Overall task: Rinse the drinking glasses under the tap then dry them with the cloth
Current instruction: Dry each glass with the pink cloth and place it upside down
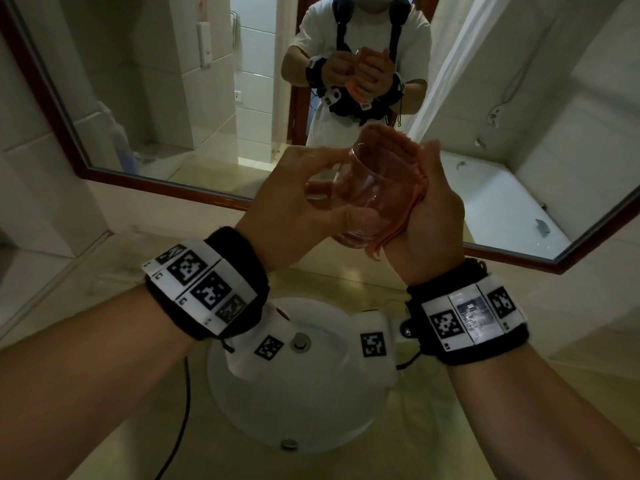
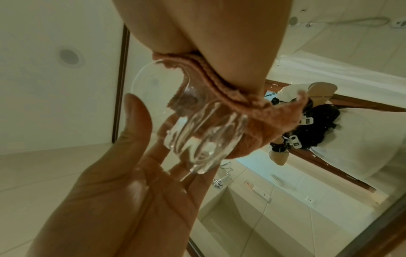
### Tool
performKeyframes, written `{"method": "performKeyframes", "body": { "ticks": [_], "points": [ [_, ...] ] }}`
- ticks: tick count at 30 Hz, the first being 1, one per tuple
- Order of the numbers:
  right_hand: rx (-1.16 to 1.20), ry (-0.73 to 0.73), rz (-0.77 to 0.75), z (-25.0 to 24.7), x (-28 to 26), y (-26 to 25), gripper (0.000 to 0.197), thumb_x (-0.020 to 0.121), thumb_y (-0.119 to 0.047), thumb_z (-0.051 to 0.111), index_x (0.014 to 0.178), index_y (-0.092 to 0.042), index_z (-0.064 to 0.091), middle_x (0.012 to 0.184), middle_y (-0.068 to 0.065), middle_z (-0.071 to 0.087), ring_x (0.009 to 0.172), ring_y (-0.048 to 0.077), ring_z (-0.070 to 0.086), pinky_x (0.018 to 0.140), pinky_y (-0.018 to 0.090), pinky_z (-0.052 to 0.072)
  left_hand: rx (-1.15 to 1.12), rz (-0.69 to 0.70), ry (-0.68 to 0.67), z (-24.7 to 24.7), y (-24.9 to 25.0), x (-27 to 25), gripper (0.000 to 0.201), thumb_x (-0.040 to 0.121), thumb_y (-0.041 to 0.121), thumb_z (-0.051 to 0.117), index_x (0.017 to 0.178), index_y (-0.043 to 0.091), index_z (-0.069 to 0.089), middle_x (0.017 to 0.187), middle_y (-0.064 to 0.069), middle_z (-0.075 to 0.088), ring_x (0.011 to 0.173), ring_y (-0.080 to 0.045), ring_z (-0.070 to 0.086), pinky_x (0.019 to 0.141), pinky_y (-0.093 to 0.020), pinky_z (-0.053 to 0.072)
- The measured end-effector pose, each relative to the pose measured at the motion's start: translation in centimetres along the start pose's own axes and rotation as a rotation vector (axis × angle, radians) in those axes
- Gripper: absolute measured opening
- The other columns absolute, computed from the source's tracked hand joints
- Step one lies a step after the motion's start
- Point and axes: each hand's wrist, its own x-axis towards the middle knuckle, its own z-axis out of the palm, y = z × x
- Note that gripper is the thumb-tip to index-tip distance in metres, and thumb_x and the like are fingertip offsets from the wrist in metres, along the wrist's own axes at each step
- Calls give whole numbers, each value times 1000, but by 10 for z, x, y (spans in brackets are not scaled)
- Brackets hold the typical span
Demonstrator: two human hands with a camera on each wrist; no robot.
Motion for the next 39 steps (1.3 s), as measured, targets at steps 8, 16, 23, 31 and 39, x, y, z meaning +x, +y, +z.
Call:
{"method": "performKeyframes", "body": {
  "ticks": [8, 16, 23, 31, 39],
  "points": [
    [-150, 112, -124, -1, -2, 3, 55, 108, -42, 27, 133, -3, 55, 105, 11, 75, 101, 31, 72, 89, 50, 57, 127, 16, 97, 5, -3, 0, 59, 82, 34, 78, 135, 22, 56, 121, 5, 67, 113, -6, 64, 97, -37, 56],
    [-213, 62, -152, 7, -6, 7, 47, 106, -37, 31, 137, -7, 48, 106, 7, 72, 97, 26, 70, 85, 45, 59, 188, 20, 138, 9, -3, 5, 88, 58, 53, 89, 132, 23, 53, 123, 9, 63, 109, -6, 64, 89, -32, 59],
    [-65, 7, -71, -1, 1, -2, 64, 105, -46, 27, 142, 2, 46, 119, 20, 66, 114, 40, 63, 104, 63, 45, 42, -24, 9, 3, 1, 8, 67, 62, 40, 90, 120, 20, 63, 117, 0, 68, 103, -18, 70, 86, -40, 60],
    [-79, 27, -76, 0, 5, -2, 70, 98, -53, 40, 141, 1, 47, 126, 28, 62, 119, 45, 61, 105, 67, 43, -136, -57, 2, 1, 3, 10, 65, 71, 26, 83, 126, 10, 52, 118, -7, 71, 106, -16, 71, 88, -43, 60],
    [-163, 44, -184, 9, 0, 3, 49, 109, -33, 25, 144, -3, 41, 111, 11, 67, 94, 22, 72, 80, 38, 59, 188, 49, 112, 12, 1, 14, 89, 56, 62, 81, 130, 25, 48, 128, 3, 48, 109, -4, 58, 88, -27, 57]
  ]
}}
